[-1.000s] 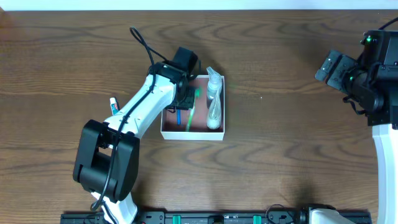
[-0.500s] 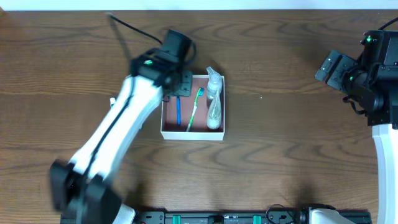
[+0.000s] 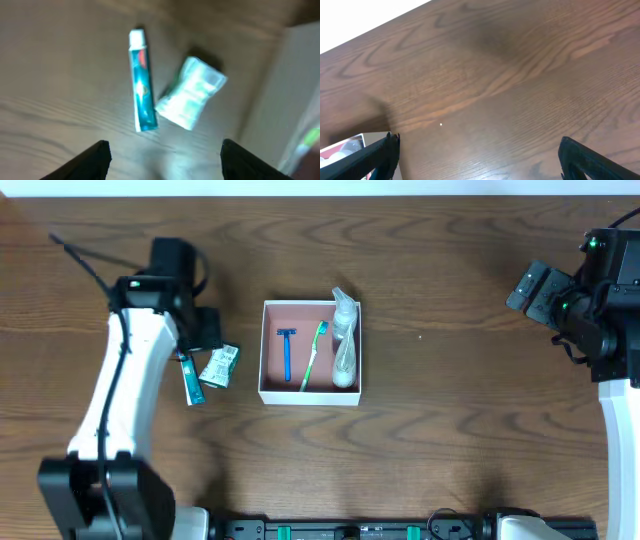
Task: Pack container
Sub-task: 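Grasp the Colgate toothpaste tube with the left gripper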
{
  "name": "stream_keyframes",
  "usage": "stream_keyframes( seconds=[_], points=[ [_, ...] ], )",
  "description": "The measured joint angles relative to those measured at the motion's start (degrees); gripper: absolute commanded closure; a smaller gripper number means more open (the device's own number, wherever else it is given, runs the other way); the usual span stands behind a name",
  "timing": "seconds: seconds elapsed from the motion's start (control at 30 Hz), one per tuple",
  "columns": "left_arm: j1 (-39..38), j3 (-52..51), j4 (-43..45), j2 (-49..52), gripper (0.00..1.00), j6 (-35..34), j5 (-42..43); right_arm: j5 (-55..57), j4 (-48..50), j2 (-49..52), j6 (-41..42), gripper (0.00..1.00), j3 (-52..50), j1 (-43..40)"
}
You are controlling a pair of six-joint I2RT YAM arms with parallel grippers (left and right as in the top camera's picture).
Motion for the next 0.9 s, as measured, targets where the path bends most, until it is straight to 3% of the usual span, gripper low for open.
stream_keyframes(
  seconds=[0.2,0.53,0.73,0.9],
  points=[
    [5.77,-4.42,6.84,7.80,0.30,0.00,2.23,0.00,-0.02,0.00,0.00,0.01,0.00,0.00],
    [8.11,-4.59,14.38,17.68,0.31,0.44,3.02,0.00,0.00,0.00,0.00,0.01,0.00,0.00],
    [9.49,-4.59,14.97,20.31,0.49,0.87,3.37,0.00,0.00,0.00,0.00,0.01,0.00,0.00],
    [10.43,-4.52,14.91,20.74,0.75,1.25,3.65,0.00,0.00,0.00,0.00,0.01,0.00,0.00]
  ],
)
